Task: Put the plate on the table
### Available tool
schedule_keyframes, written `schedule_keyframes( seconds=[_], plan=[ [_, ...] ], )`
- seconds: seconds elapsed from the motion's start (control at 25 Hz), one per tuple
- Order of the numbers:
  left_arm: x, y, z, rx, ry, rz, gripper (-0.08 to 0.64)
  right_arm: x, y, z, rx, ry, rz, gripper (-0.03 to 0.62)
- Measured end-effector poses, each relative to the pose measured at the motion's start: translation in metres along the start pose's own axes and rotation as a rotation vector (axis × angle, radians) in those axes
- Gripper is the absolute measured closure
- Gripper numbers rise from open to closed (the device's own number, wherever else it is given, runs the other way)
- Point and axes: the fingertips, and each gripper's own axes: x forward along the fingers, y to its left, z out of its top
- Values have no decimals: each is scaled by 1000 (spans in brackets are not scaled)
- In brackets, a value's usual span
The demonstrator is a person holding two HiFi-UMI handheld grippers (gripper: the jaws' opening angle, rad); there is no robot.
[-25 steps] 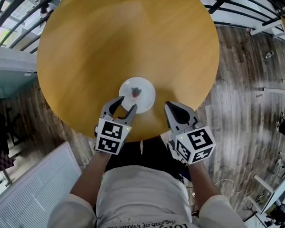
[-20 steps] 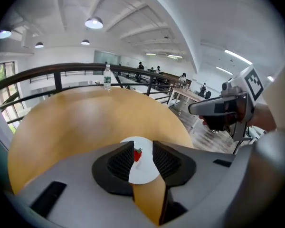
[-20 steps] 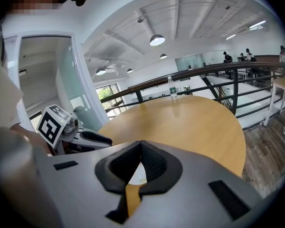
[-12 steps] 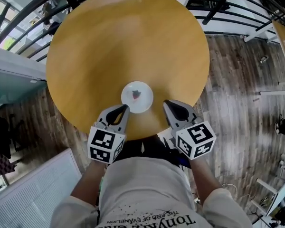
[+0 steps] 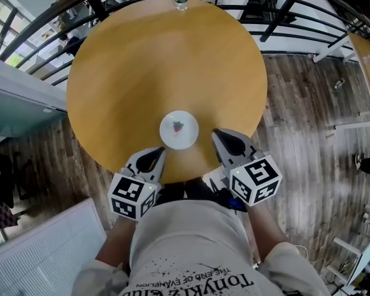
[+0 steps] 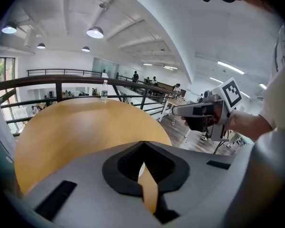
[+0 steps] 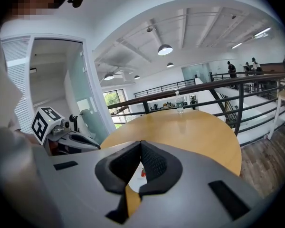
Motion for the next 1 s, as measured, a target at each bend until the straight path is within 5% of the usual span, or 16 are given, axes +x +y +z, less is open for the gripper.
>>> schedule_keyframes(
  seconds=[1.0],
  plan=[
    [-18,-12,10,10,-42,6,535,-14,16,-4,7,6,26,572]
  ],
)
